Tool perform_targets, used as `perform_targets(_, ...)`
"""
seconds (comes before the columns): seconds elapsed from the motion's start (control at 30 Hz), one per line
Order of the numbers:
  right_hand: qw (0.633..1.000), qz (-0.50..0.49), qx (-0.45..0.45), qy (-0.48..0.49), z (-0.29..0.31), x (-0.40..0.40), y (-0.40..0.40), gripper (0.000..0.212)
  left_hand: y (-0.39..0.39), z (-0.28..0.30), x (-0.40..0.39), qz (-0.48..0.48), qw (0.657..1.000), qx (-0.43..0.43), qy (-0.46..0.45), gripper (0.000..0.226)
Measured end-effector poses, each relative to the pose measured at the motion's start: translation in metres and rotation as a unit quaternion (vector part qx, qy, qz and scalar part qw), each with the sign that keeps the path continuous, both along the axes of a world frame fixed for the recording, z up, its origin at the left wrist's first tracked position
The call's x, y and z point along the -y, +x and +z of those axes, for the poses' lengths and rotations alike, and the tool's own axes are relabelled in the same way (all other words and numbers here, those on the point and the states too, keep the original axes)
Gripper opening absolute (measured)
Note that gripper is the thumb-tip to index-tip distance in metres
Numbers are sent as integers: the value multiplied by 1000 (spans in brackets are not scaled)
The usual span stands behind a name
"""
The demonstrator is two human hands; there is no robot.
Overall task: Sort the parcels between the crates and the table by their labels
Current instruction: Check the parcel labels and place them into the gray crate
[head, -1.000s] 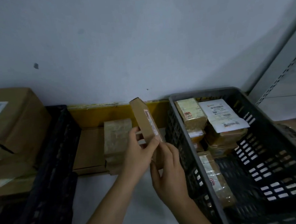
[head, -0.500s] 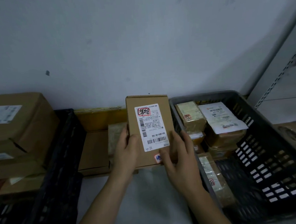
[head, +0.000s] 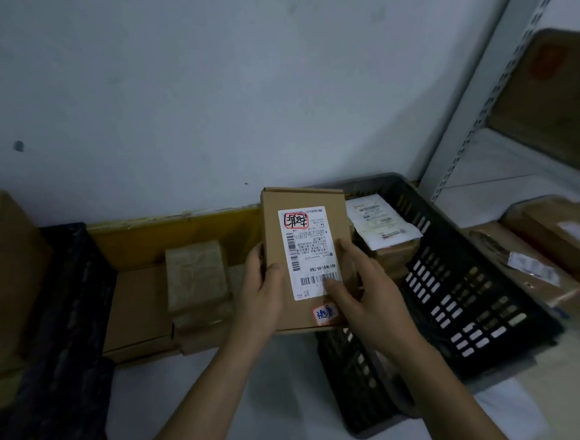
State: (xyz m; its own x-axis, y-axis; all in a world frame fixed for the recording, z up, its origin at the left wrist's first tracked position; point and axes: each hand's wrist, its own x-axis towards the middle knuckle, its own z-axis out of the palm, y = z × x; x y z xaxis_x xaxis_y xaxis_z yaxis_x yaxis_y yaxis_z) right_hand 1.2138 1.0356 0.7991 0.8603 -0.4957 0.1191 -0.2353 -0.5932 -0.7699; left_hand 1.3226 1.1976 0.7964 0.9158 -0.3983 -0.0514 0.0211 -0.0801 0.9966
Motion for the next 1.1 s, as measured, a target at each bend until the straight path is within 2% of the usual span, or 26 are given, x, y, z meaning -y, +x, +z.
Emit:
perform_targets(0.07,999,-13,-14,32,11,21,-14,72,-11,0,16,-35,999,1,13,34)
perform_targets(0.2,997,-22,-71,-24,36,64,-42,70,-31,6,45,-105,993,12,56,33)
perform_targets(0.3,996,-21,-82,-37,41,96,-57,68,-37,1,67,-144,981,73,112,31)
perform_targets(0.33,996,-18,-81,-43,41,107,-62,68,-38,-3,74,-155,972,106,141,37)
perform_targets(0.4,994,-15,-77,-75,38,135,-70,67,-39,-12,90,-159,948,158,225,74)
perform_targets(0.43,992,-11,-82,-97,36,151,-74,68,-42,-16,98,-148,934,172,277,85)
perform_targets(0.5,984,4,-114,-136,29,186,-78,70,-47,-25,111,-124,905,211,349,85)
perform_targets(0.57,972,27,-170,-159,20,220,-81,74,-55,-35,122,-103,880,250,390,79)
perform_targets(0.7,937,104,-265,-204,-5,272,-84,75,-71,-54,141,-90,849,245,460,73)
perform_targets(0.83,894,198,-324,-238,-32,291,-77,75,-76,-58,148,-62,825,259,499,80)
perform_targets(1.1,832,315,-435,-143,-112,286,-25,81,-76,-66,148,-55,775,288,559,85)
